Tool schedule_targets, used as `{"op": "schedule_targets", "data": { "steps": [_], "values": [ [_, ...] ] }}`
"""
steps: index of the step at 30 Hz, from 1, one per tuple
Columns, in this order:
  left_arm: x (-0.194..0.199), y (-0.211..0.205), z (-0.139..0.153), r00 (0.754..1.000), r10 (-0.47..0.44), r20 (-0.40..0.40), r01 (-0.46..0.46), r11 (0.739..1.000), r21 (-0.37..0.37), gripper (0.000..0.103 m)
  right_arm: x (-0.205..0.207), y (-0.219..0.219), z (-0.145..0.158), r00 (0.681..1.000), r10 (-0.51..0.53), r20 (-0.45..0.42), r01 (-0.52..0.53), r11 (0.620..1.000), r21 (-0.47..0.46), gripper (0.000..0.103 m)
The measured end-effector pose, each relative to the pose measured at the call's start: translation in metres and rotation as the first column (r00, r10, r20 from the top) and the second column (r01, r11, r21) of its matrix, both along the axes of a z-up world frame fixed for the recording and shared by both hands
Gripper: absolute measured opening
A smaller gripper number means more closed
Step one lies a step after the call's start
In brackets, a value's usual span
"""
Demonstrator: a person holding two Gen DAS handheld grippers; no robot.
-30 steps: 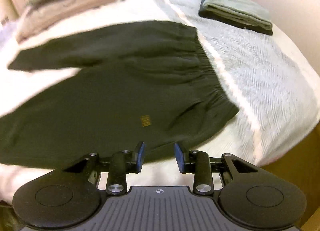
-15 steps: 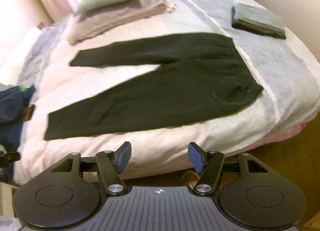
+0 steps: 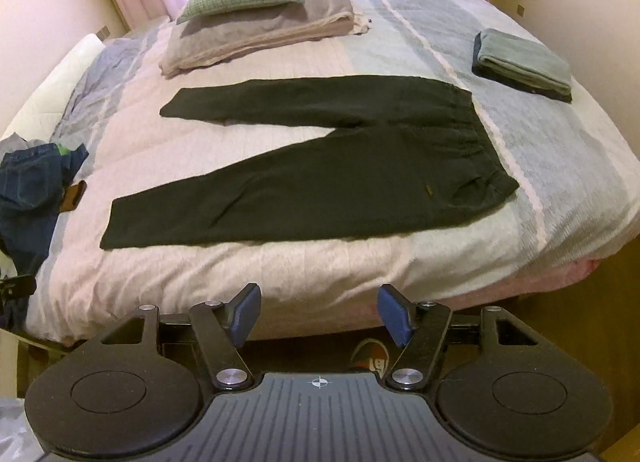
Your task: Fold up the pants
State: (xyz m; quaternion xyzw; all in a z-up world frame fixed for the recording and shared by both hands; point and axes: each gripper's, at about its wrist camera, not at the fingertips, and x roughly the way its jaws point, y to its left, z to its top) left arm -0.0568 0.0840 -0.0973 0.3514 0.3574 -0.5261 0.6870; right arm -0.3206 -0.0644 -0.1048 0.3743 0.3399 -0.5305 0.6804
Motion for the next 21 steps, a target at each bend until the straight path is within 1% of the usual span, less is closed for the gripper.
{"op": "schedule_targets", "data": {
  "steps": [9, 21],
  "values": [
    [-0.007, 0.01, -0.002, 1.0, -0.001, 0.006, 0.001, 1.0, 0.01, 0.086, 0.004, 0.02, -0.009, 1.0, 0.0, -0.011, 0.0, 0.999, 0.035, 0.062],
    [-0.001, 0.012, -0.003, 1.0, 0.015, -0.006, -0.015, 1.0, 0.008, 0.086, 0.012, 0.019, -0.008, 1.0, 0.016, -0.019, -0.015, 0.999, 0.032, 0.062]
  ]
}}
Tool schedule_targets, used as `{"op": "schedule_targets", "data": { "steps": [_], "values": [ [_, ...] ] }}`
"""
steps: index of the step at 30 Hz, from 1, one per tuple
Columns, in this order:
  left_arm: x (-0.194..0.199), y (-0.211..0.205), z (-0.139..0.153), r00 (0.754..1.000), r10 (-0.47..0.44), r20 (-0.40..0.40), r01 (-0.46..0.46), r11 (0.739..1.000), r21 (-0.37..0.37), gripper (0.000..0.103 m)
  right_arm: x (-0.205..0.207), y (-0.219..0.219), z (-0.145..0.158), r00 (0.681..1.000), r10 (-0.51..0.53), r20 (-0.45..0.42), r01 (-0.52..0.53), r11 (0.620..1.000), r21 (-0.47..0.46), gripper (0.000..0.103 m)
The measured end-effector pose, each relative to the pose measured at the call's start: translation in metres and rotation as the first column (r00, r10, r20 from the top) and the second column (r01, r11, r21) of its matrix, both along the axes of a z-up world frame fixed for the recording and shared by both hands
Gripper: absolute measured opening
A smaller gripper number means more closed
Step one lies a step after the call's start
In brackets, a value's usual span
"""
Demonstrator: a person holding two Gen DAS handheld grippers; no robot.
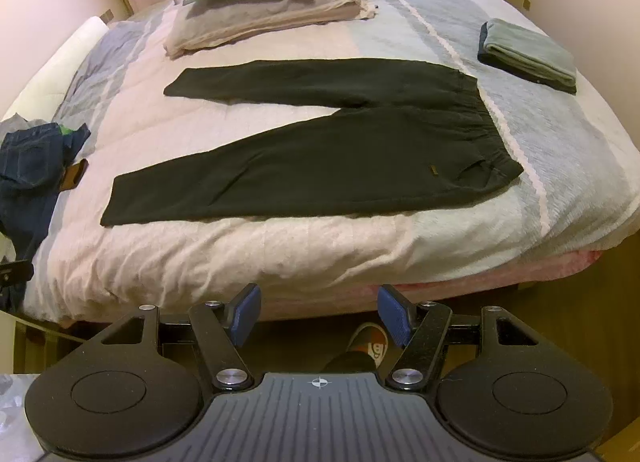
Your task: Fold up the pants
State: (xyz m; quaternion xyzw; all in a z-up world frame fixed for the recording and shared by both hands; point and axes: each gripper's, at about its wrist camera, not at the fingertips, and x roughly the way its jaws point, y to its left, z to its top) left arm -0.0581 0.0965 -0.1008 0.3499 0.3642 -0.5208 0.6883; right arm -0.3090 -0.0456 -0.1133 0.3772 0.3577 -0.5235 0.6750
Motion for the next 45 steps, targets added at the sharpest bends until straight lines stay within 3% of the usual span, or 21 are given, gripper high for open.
{"op": "schedule_targets", "data": {
  "steps": [29, 36, 45],
  "values": [
    [0.018, -0.059, -0.012, 0.999, 0.001, -0.038, -0.001, 1.0, 0.008, 0.086, 0.013, -0.057, -0.009, 0.999, 0.008, -0.033, -0.007, 1.0, 0.027, 0.062],
    [0.019, -0.108, -0.023, 0.999, -0.007, -0.049, 0.008, 1.0, 0.023, 0.089, 0.005, -0.099, -0.022, 0.999, 0.003, -0.032, -0.001, 0.998, 0.059, 0.062],
    [0.017, -0.216, -0.038, 0.999, -0.021, -0.05, 0.021, 1.0, -0.006, 0.089, -0.012, -0.213, -0.041, 0.997, 0.079, 0.015, -0.08, 0.995, 0.052, 0.062]
  ]
}}
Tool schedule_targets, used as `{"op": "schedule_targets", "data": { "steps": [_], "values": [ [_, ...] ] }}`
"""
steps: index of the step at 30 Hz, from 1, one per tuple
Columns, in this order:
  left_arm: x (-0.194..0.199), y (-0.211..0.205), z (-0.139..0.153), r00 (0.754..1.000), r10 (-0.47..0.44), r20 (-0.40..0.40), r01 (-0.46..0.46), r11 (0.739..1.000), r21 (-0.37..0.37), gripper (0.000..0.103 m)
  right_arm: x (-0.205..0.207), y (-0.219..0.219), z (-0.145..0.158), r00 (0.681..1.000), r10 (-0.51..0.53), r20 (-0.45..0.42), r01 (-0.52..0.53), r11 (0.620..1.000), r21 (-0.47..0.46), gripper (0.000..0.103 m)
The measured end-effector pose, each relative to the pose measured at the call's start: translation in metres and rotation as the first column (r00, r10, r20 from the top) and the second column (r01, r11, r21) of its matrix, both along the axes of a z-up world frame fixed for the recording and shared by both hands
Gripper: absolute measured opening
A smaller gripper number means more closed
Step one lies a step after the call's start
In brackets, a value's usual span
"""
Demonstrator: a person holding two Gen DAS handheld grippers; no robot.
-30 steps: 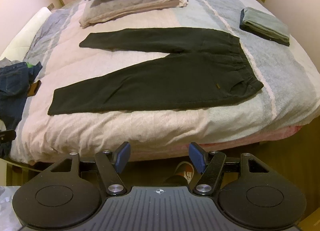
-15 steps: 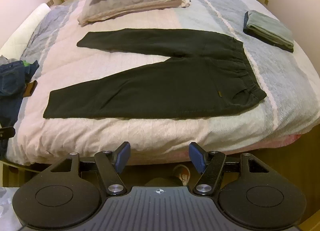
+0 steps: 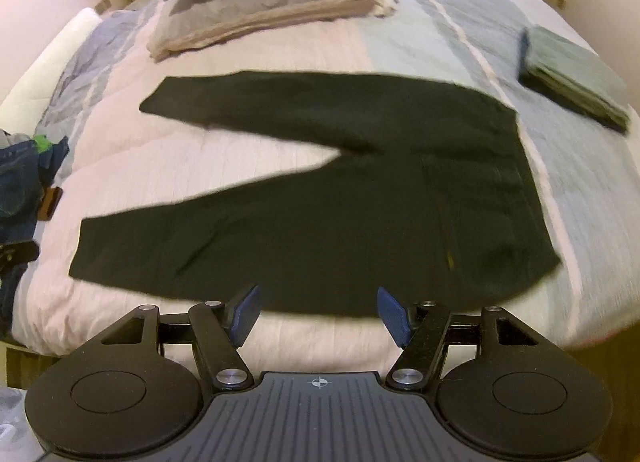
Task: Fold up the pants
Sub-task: 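Move both grippers down toward the dark trousers on the bed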
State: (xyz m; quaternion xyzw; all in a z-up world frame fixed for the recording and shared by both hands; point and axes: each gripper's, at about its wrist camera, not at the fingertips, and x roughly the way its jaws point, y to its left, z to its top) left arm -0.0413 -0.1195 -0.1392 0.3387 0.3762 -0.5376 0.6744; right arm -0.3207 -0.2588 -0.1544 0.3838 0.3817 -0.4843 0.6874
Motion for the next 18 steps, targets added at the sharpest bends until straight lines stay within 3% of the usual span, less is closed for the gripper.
{"op": "schedule_targets", "data": {
  "steps": [6, 12, 18],
  "values": [
    [-0.009, -0.103, -0.03, 0.999, -0.042, 0.018, 0.041, 0.999, 0.028, 0.089, -0.028, -0.093, -0.03, 0.997, 0.071, 0.02, -0.072, 0.997, 0.033, 0.062],
    [-0.012, -0.209, -0.08, 0.987, -0.161, -0.024, 0.161, 0.987, 0.019, 0.084, -0.049, -0.181, -0.072, 0.987, 0.162, -0.024, -0.161, 0.986, 0.039, 0.062],
    [-0.003, -0.314, -0.137, 0.927, -0.374, 0.004, 0.374, 0.927, -0.001, 0.076, -0.057, -0.268, -0.111, 0.969, 0.244, -0.028, -0.246, 0.968, -0.048, 0.062]
  ]
}}
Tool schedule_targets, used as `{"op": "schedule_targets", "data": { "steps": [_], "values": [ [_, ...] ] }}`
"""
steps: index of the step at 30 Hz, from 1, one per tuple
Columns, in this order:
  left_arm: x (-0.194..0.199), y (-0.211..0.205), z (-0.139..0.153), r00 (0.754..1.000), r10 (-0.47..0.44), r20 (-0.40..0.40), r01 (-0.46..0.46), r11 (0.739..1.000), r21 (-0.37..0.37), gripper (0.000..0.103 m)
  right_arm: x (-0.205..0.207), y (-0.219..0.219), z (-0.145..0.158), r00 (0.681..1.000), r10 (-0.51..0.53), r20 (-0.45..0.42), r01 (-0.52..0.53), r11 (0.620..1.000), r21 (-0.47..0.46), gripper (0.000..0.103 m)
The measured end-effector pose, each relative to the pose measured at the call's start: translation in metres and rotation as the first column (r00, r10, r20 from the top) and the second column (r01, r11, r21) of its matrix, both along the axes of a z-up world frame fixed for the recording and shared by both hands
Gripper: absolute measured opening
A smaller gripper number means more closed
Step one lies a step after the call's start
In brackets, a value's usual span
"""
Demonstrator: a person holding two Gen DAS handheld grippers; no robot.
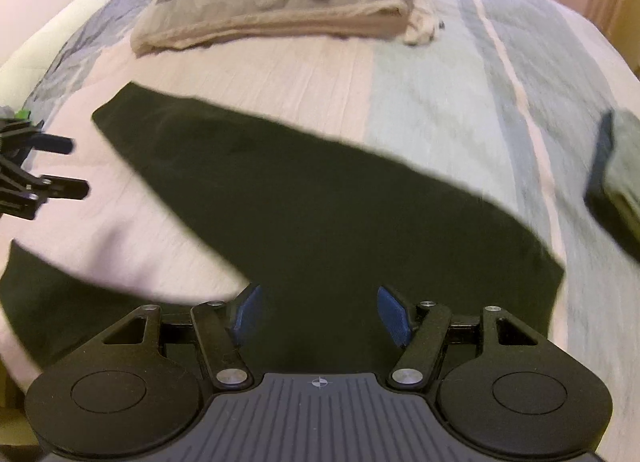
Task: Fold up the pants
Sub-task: 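Move both grippers down toward the dark trousers on the bed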
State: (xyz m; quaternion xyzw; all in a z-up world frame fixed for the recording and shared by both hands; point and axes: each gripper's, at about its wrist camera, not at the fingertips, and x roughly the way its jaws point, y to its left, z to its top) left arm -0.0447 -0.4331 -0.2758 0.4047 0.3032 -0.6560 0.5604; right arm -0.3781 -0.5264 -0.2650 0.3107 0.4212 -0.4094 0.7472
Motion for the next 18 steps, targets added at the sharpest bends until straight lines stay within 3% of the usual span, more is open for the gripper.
{"op": "schedule_targets", "data": {
  "steps": [3, 6, 11, 18],
  "values": [
    [0.01, -0.056, -0.031, 0.992, -0.12, 0.028, 0.121, 0.993, -0.016, 0.068, -0.003, -0.049, -0.023, 0.999, 0.053, 0.005, -0.052, 0.998, -0.047, 0.062],
    [0.018, -0.101, -0.061, 0.969, -0.231, 0.086, 0.234, 0.972, -0.025, 0.061, -0.006, -0.097, -0.047, 0.996, 0.086, -0.028, -0.088, 0.994, -0.062, 0.062],
    [0.033, -0.16, -0.104, 0.905, -0.385, 0.182, 0.388, 0.921, 0.021, 0.052, -0.013, -0.154, -0.076, 0.987, 0.149, -0.068, -0.154, 0.984, -0.085, 0.061],
    [0.049, -0.19, -0.149, 0.812, -0.554, 0.184, 0.537, 0.832, 0.138, 0.051, -0.011, -0.194, -0.118, 0.965, 0.252, -0.07, -0.253, 0.967, -0.013, 0.055]
  ]
}}
